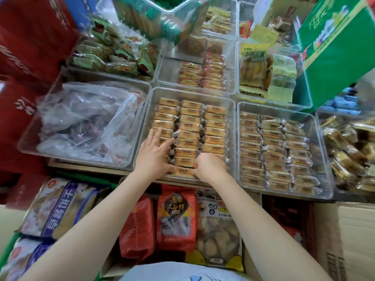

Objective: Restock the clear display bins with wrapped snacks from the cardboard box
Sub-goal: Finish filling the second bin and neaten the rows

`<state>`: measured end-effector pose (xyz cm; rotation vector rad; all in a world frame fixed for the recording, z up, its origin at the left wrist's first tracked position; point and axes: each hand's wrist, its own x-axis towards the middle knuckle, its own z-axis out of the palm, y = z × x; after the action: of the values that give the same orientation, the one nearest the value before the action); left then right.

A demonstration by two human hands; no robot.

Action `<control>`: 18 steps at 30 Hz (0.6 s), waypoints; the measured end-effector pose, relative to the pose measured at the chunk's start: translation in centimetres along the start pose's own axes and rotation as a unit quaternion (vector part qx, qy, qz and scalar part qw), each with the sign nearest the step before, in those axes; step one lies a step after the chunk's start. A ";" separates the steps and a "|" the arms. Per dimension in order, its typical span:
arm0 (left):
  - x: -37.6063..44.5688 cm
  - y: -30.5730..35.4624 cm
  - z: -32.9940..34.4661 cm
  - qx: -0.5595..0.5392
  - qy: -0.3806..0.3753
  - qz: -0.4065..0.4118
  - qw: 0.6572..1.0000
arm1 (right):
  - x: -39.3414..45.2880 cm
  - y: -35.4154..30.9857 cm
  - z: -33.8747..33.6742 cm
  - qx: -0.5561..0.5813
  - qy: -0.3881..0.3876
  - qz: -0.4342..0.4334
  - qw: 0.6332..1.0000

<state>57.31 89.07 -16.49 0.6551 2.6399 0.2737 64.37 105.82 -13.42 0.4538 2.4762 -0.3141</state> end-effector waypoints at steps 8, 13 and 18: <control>-3.2 4.6 0.6 -0.048 0.076 0.110 0.990 | -6.4 6.1 -1.7 0.212 0.158 0.017 0.964; -4.9 12.4 2.9 -0.068 0.073 0.222 0.970 | -9.1 16.8 -0.5 0.246 0.225 0.156 0.930; -6.4 18.8 3.9 0.032 -0.008 0.250 0.968 | -8.7 20.8 0.7 0.193 0.151 0.152 0.957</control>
<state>71.81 102.71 -12.56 1.3372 2.4346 0.3222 79.42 122.46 -11.27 1.1052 2.5828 -0.6468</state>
